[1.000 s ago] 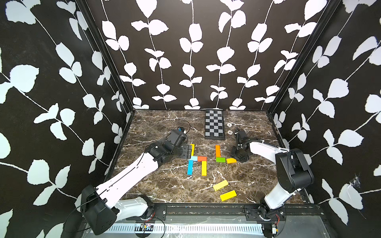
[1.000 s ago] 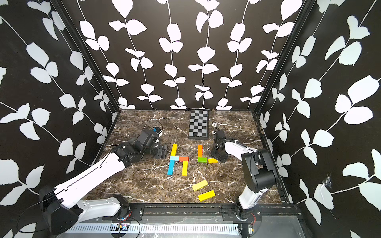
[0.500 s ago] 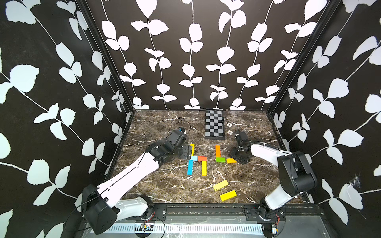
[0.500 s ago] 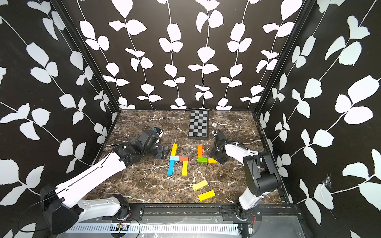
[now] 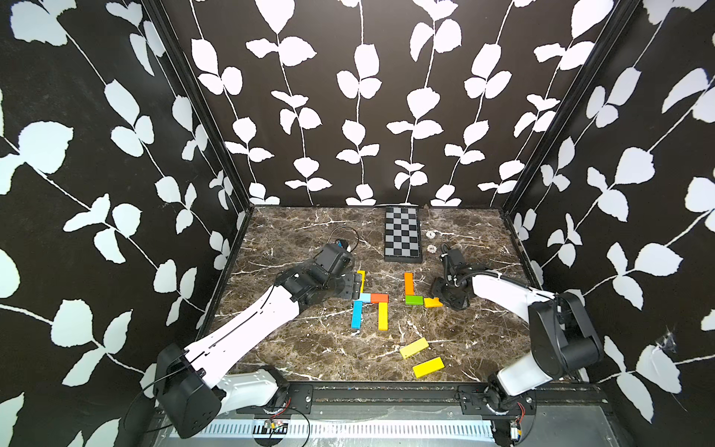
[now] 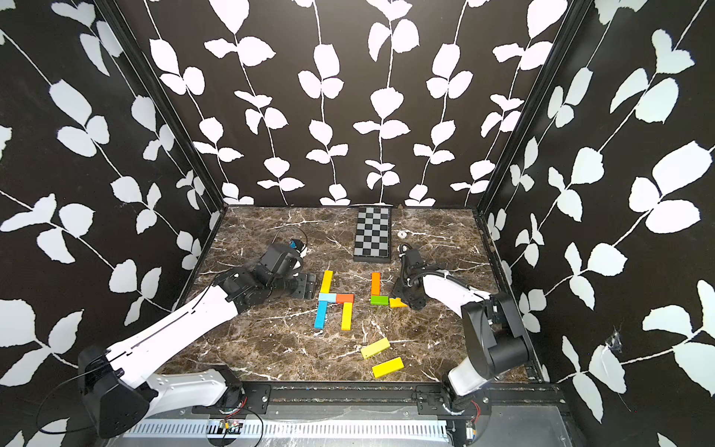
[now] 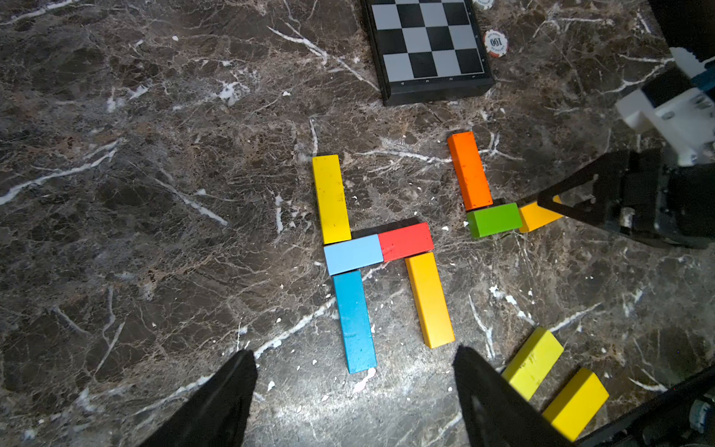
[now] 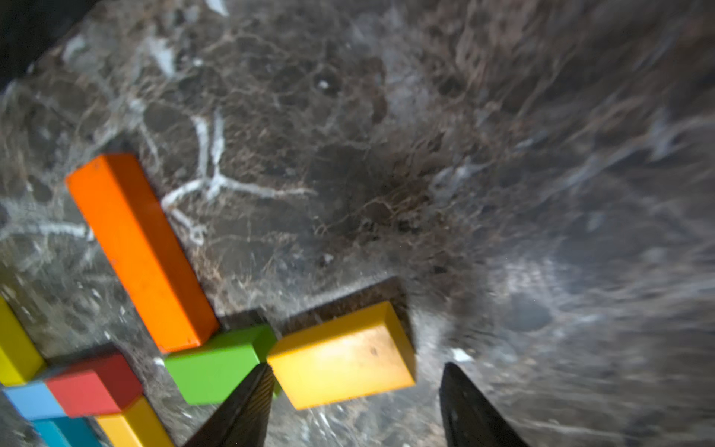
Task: Assemble the letter h with building blocks
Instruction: Assemble the building block at the center of the board.
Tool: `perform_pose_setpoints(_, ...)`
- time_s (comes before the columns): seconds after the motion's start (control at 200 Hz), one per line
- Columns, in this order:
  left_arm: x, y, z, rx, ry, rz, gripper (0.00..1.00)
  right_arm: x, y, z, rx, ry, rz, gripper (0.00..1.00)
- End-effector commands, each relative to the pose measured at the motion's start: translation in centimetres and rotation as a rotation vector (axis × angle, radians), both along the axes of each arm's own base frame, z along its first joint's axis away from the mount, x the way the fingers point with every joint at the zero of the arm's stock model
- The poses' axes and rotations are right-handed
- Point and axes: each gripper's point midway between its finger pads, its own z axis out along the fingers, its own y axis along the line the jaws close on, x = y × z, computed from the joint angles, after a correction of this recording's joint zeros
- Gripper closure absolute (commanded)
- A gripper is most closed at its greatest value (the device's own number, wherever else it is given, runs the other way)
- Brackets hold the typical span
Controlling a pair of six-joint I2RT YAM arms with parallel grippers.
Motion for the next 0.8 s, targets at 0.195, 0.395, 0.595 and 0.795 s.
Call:
perform_pose_setpoints(0.195, 0.3, 0.0, -0.6, 0.008, 0.010, 0.004, 0.17, -4.6, -1.9, 0.2, -0.200, 0.078, 0.204, 0.38)
perform_pose_setpoints(0.395, 0.4, -0.3, -0.9, 0.003, 0.021, 0.008, 0.18, -4.9, -1.2, -1.2, -0.208, 0.127, 0.277, 0.38)
perform_pose_setpoints(0.595, 0.2, 0.0, -1.4, 0.020, 0.032, 0.009, 0.18, -3.9, -0.9, -1.9, -0.228, 0.130, 0.279, 0.39)
perform_pose_setpoints(0.795, 0.2, 0.0, -1.3, 0.023, 0.029, 0.007, 0.18, -3.1, -0.8, -2.0, -0.243, 0.127, 0.276, 0.40)
